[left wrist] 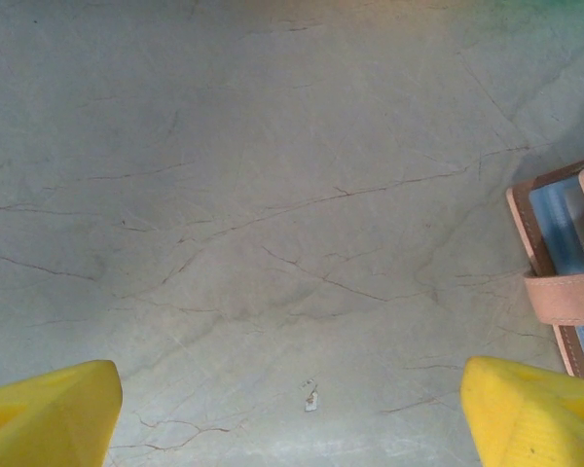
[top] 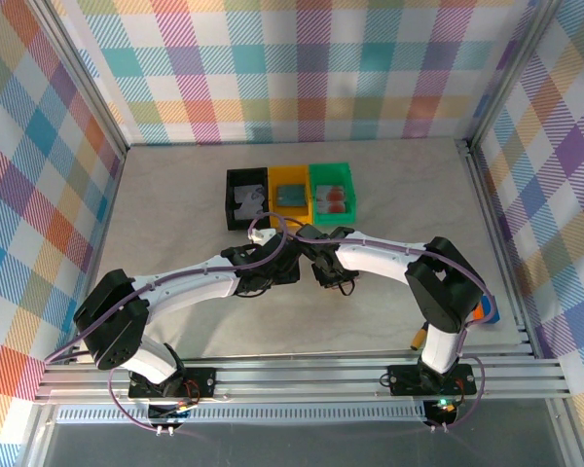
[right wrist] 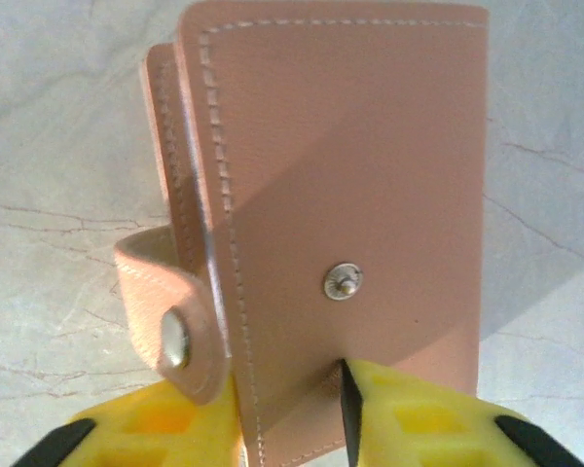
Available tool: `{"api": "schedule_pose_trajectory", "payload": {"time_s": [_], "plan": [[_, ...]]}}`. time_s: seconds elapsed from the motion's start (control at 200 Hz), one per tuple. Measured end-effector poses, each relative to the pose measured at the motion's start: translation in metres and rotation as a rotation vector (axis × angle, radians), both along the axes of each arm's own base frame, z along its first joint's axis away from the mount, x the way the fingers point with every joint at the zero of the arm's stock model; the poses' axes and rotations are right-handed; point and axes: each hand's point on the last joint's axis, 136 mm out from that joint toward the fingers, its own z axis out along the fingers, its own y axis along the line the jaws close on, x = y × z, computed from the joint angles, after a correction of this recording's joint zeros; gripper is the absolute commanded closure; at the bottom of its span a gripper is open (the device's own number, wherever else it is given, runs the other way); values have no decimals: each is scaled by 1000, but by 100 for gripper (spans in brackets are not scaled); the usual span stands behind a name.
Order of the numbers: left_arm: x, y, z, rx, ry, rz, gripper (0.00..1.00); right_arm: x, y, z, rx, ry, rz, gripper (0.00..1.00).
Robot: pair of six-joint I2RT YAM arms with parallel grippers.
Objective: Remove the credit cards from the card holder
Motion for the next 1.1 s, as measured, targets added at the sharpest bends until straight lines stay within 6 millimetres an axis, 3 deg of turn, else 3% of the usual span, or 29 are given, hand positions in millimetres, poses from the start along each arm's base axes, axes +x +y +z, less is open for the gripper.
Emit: {"api": "schedule_pose_trajectory", "payload": {"time_s": [0.395,1.1], "plan": [[0,0,1,-2,-3,0,10,-1,-1,3,-2,2,5,100],[-2,2,6,-16,-13,0,10,-20,24,45,211,43,30,100]]}}
